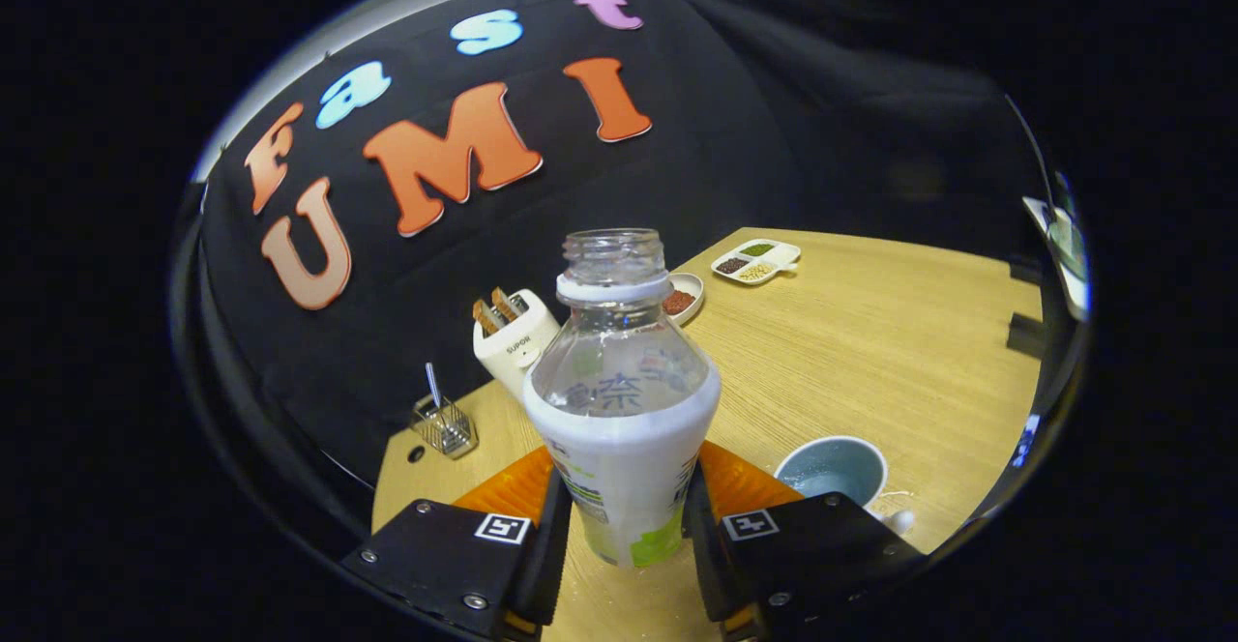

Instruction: Take the bottle from table, then pour the juice into the cup, finally place the bottle on the coaster

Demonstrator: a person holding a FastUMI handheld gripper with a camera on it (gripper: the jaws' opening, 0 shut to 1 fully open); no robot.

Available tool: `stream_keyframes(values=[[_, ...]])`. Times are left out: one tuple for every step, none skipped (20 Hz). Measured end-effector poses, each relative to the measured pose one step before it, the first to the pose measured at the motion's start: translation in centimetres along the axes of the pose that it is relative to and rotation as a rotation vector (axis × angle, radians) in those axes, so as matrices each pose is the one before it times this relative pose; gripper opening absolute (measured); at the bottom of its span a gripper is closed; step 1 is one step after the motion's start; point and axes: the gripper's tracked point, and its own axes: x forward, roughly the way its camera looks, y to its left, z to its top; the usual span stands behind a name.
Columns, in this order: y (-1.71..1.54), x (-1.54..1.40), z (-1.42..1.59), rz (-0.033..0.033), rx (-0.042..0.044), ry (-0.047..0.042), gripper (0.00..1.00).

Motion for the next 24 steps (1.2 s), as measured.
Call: stream_keyframes(values=[[-0.206,0.0,0.702,-0.02707,-0.06063,-0.02917,0.57],[-0.3,0.096,0.756,-0.02936,-0.05489,-0.03226,0.57],[-0.271,0.089,0.698,-0.02699,-0.04024,-0.03375,0.58],[0.157,0.096,0.531,-0.00964,-0.02453,-0.03185,0.57],[0.268,0.065,0.286,0.0026,-0.01451,-0.02153,0.57],[0.202,0.202,0.092,-0.00301,-0.01093,-0.01538,0.57],[0.162,0.166,0.051,-0.00585,-0.0111,-0.01405,0.58],[0.119,0.379,-0.158,-0.00437,-0.0153,-0.0054,0.58],[0.126,0.332,-0.492,-0.00162,-0.01959,0.00912,0.58],[0.05,0.385,-0.744,-0.00931,-0.01977,0.01595,0.58],[0.004,0.364,-0.494,-0.01119,-0.01617,0.00799,0.58],[0.23,0.518,-0.556,-0.00211,-0.00814,0.00796,0.59],[0.451,0.292,-0.563,0.003,-0.00371,0.00418,0.6],[0.561,0.376,-0.577,0.00648,-0.00339,0.00442,0.6],[0.367,0.273,-0.535,0.00388,-0.00506,0.00511,0.6],[0.108,0.135,-0.487,-0.00347,-0.00986,0.00225,0.6],[-0.149,0.153,-0.408,-0.01441,-0.0088,0.00519,0.61],[-0.129,0.315,-0.388,-0.01214,-0.00346,0.005,0.62],[0.076,0.173,-0.464,-0.00191,0.00261,0.01034,0.63],[0.218,0.05,-0.374,0.00744,0.00748,0.00939,0.63],[0.226,0.054,-0.306,0.00892,0.00847,0.00779,0.64],[0.053,0.225,-0.493,0.00302,0.00343,0.0115,0.64],[0.076,0.077,-0.318,0.00045,0.00017,0.00974,0.65],[0.075,-0.077,0.197,0.00347,-0.00538,-0.01018,0.65]])
